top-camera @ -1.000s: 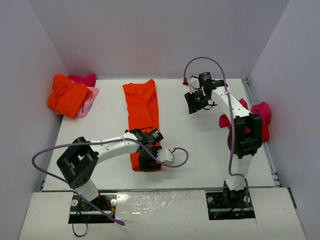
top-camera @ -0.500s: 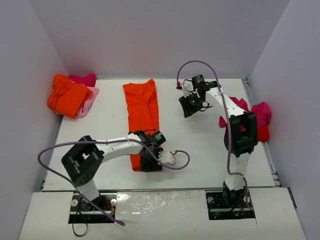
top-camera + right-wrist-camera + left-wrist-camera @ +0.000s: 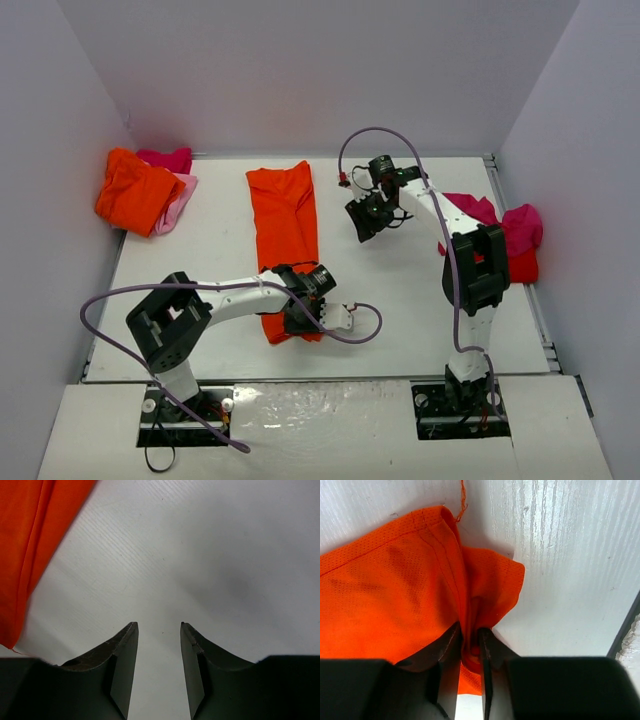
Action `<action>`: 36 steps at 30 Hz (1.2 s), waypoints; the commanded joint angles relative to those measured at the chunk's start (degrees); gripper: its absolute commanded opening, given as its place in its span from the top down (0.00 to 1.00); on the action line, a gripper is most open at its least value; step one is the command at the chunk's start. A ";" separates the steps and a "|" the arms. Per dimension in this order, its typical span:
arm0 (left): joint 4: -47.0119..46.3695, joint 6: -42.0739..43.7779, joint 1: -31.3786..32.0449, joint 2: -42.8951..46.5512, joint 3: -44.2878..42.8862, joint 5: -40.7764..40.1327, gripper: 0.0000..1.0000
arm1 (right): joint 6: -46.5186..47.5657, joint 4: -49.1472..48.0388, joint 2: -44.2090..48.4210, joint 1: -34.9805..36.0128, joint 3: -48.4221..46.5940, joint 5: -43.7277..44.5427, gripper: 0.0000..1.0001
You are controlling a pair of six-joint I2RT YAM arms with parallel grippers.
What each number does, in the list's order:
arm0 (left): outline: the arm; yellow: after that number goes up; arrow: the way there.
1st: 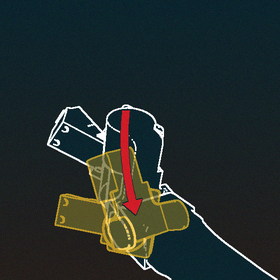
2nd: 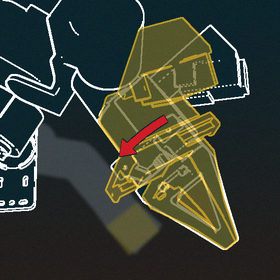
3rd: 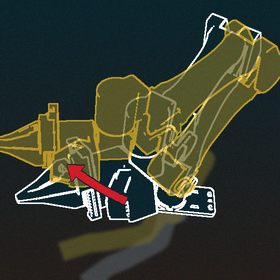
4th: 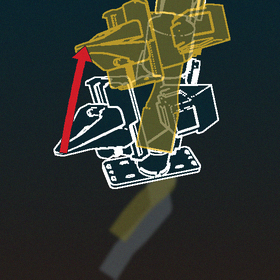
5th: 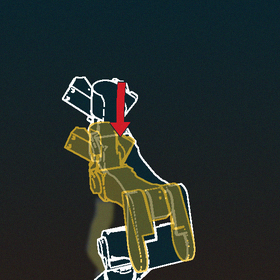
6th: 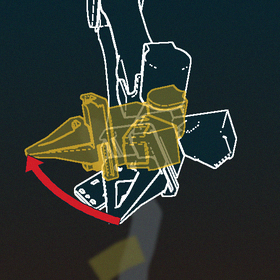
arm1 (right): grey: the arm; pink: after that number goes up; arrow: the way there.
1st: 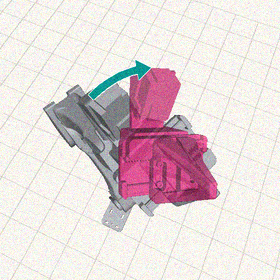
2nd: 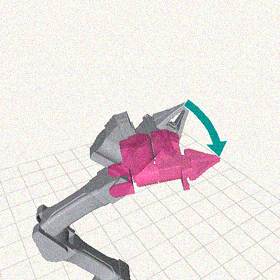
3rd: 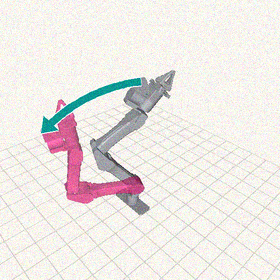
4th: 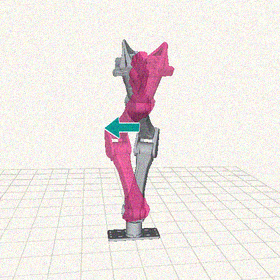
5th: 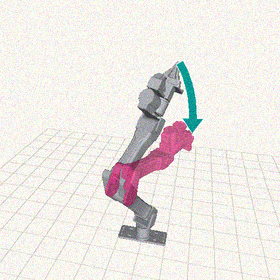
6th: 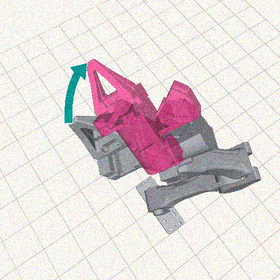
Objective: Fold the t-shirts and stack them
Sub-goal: Fold the tshirt
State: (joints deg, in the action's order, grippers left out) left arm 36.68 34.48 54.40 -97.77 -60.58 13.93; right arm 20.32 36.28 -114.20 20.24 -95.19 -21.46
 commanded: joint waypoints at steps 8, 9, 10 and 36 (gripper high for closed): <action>3.61 1.65 0.53 -0.42 -0.55 1.83 1.00 | 1.16 0.46 1.16 0.18 0.75 0.73 0.63; 4.88 1.90 0.53 0.73 -0.68 1.92 1.00 | 1.24 0.46 1.37 0.27 1.08 0.31 0.63; 6.15 2.34 0.53 1.77 -0.98 2.06 1.00 | 1.35 0.52 1.57 0.48 1.42 -0.06 0.64; 28.36 13.34 -9.94 3.51 -31.52 -0.36 1.00 | 4.30 8.49 -8.25 7.44 -23.33 8.66 0.65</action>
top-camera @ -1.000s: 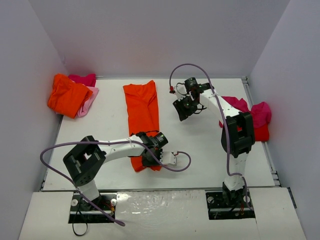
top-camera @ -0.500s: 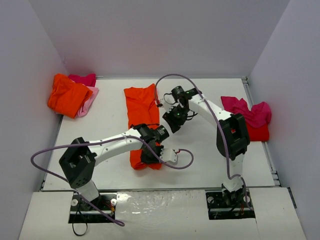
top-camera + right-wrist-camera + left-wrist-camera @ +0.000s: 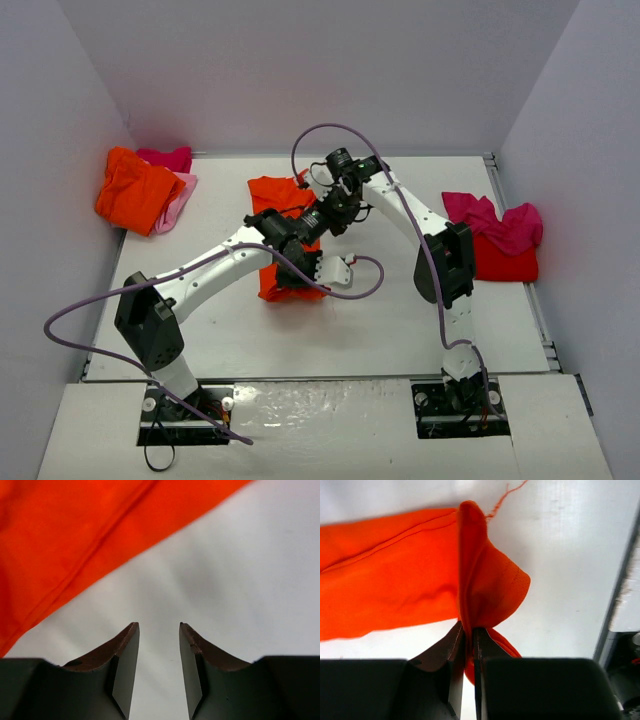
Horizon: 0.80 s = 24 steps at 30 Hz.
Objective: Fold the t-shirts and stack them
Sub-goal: Fold the tshirt
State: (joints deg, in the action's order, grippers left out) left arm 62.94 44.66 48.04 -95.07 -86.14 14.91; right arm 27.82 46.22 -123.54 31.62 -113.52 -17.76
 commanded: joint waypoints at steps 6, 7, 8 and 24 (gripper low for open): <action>2.14 2.12 -3.21 2.02 -4.79 -0.69 1.00 | -2.92 -5.99 6.79 -5.66 5.81 3.19 0.66; 2.38 1.65 -2.07 2.90 -3.75 -1.03 1.00 | -3.03 -6.42 7.90 -5.60 7.70 3.70 0.66; 2.88 1.00 -1.49 4.12 -2.60 -1.24 1.00 | -3.10 -7.06 8.90 -5.60 8.57 3.99 0.65; 16.88 4.92 -0.75 10.94 -7.89 14.28 1.00 | -3.49 -8.07 15.25 -5.25 13.25 6.21 0.64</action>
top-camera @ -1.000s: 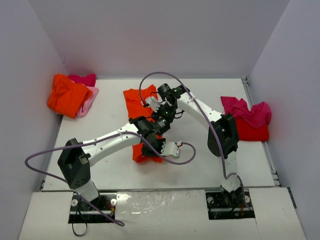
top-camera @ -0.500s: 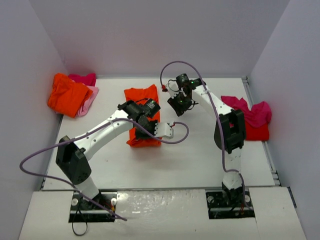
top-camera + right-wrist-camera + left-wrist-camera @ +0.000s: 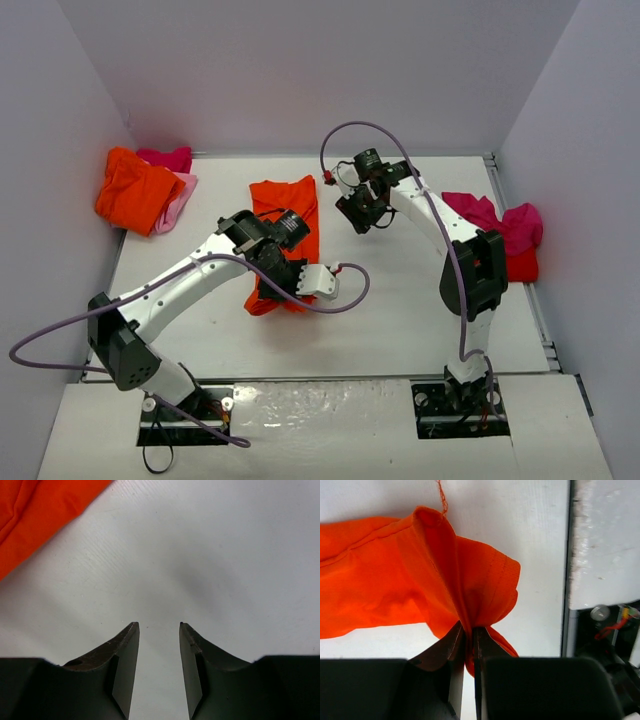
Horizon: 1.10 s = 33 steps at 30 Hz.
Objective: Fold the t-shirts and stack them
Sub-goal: Fold the tshirt
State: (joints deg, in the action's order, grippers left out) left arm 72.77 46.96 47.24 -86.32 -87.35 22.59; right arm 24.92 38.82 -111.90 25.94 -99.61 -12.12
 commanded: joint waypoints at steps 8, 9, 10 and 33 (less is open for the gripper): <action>2.51 2.46 0.03 -2.61 -7.61 -2.84 1.00 | -0.75 -0.71 1.03 0.66 -1.79 0.07 0.64; 1.53 2.75 -0.21 -3.40 -7.24 -3.64 1.00 | -0.70 -0.73 0.93 0.69 -1.81 0.02 0.64; -0.03 3.02 -0.44 -4.29 -6.83 -5.23 1.00 | -0.53 -0.80 0.86 0.69 -1.81 -0.01 0.65; -28.98 -0.86 -11.62 -26.69 -11.04 -13.99 0.90 | -1.36 -9.16 -1.11 -0.30 0.72 0.26 0.65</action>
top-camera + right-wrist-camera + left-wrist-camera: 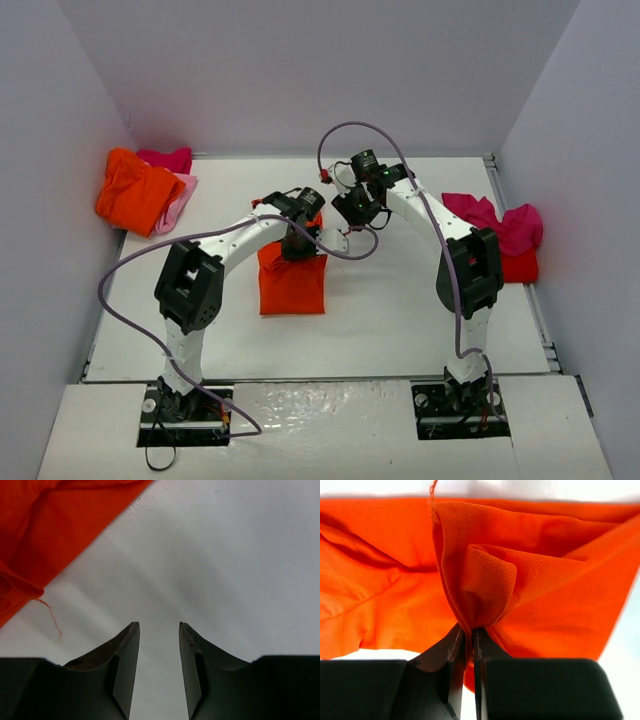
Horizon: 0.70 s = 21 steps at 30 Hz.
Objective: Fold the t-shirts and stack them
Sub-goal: Fold the tshirt
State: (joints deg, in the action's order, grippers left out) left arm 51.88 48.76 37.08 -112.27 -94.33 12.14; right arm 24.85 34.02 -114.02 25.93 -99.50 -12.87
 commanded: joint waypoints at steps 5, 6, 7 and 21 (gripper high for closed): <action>-22.72 -10.50 -2.03 -3.81 -4.55 -13.54 0.68 | -2.77 -9.29 1.59 1.12 3.18 9.10 0.65; -24.08 -11.11 -2.22 -4.09 -5.00 -15.25 0.67 | -3.04 -10.43 1.87 1.40 3.50 10.67 0.64; -25.68 -12.00 -2.40 -4.14 -5.54 -17.26 0.62 | -3.35 -11.15 2.38 1.66 3.78 11.91 0.64; -23.43 -14.66 -10.26 13.38 -1.97 -16.37 0.81 | 1.43 -6.07 13.13 4.92 8.65 5.76 0.99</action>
State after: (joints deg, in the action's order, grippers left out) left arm 36.22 40.68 33.32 -111.45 -97.32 -1.87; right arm 23.06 19.71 -105.75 26.20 -92.57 -3.06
